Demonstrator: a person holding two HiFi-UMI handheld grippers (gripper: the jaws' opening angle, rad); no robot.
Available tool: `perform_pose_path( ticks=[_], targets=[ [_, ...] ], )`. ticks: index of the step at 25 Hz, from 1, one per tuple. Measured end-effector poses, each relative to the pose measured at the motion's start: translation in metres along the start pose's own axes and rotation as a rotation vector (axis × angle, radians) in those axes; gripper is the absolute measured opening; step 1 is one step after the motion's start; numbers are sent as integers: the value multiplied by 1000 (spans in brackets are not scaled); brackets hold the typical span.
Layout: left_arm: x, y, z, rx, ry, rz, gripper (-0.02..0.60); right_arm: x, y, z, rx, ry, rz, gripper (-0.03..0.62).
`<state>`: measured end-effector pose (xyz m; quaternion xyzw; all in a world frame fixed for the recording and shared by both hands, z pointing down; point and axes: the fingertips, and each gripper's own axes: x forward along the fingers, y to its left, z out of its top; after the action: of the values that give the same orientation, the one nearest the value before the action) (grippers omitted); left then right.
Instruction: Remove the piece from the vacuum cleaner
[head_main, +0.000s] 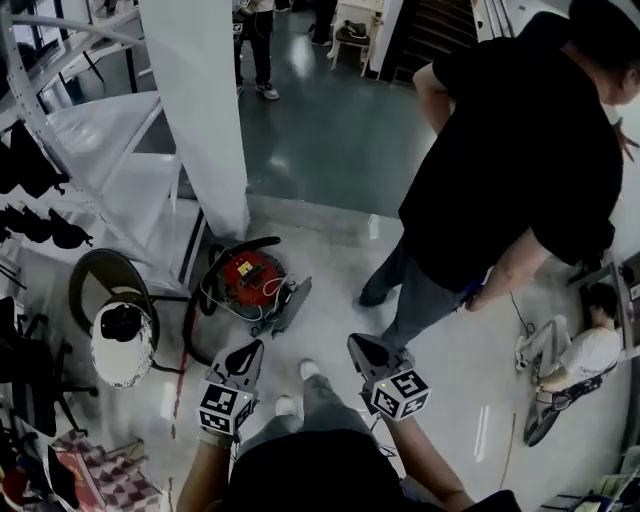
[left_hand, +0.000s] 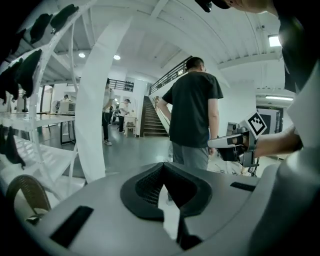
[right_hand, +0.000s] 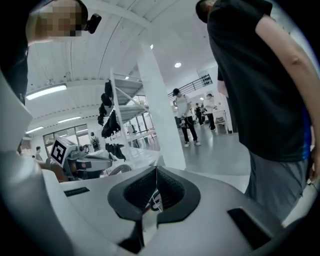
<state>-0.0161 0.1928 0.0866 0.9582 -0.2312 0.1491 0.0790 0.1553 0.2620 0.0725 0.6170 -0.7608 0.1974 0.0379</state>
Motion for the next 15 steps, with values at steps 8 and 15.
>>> perform_pose_path(
  ticks=[8,15],
  targets=[
    [24,48,-29,-65,81,160,18,93,-32,-20,36,153,162,29],
    [43,71,-72,-143,158,279,18,162,-65,-66,100,285,241,29]
  ],
)
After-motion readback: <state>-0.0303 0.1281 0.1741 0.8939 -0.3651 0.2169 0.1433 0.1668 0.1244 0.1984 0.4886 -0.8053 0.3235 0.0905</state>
